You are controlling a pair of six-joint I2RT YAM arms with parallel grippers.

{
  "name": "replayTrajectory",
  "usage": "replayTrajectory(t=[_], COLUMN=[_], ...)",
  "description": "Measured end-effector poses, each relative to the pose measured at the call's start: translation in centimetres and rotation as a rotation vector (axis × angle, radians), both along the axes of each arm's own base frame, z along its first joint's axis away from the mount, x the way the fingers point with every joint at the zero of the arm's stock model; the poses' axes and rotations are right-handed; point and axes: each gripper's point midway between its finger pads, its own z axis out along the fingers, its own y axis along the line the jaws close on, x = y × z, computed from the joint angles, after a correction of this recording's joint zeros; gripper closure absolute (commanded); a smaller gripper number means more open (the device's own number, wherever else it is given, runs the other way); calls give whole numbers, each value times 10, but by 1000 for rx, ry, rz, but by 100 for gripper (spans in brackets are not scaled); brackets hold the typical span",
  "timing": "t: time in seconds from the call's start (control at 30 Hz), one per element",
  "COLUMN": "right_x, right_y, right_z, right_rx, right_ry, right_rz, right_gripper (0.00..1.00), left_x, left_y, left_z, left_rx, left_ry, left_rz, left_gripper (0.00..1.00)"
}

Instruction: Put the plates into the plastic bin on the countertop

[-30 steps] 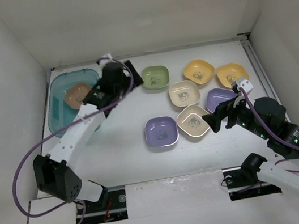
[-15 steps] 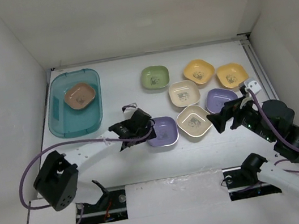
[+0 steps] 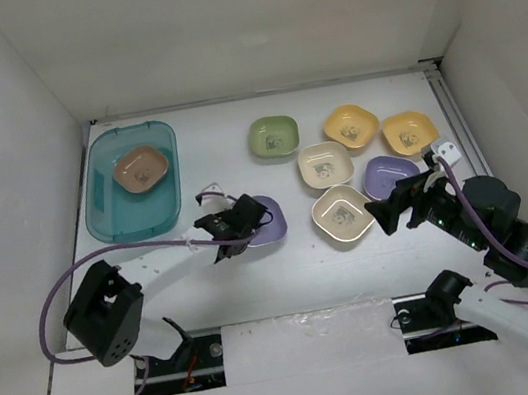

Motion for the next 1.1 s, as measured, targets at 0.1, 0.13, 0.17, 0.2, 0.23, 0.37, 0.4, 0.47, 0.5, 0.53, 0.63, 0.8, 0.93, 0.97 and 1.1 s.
replayTrajectory(t=[0.1,0.13,0.17,0.2,0.23,0.37,0.4,0.47,0.5,0.53,0.63,0.8,0.93,0.97,1.1], right_x=[0,0,1,2,3,13,15,20,22,23,25,24,24,24,23], right_y=[0,1,1,2,4,10,13,17,19,21,25,27,27,28,28], right_z=[0,0,0,0,-1,-12,-17,-28,-34,-38,-49,-54,-55,-55,-55], right_rx=[2,3,4,5,5,-8,-15,-31,-42,-47,-60,-59,-61,-62,-62], right_ry=[-1,-3,-3,-5,-4,14,23,46,62,71,93,97,94,93,92], right_rz=[1,2,3,4,4,4,7,10,13,17,28,39,44,46,52], right_gripper=[0,0,0,0,0,0,0,0,0,0,0,0,0,0,0], left_x=[4,8,16,26,38,97,110,134,145,156,195,229,219,218,223], left_y=[23,30,37,43,50,102,121,164,185,205,252,275,272,271,269], left_z=[21,32,46,60,77,146,160,176,181,181,162,83,36,33,37], left_rx=[38,42,36,24,5,-82,-96,-113,-112,-102,-74,-80,-114,-121,-146], left_ry=[-33,-48,-72,-99,-133,-278,-309,-357,-366,-366,-321,-159,-45,-34,-55], left_rz=[73,99,127,156,191,383,436,547,589,628,687,651,625,620,604], left_gripper=[100,100,100,100,100,100,100,100,100,100,100,100,100,100,21])
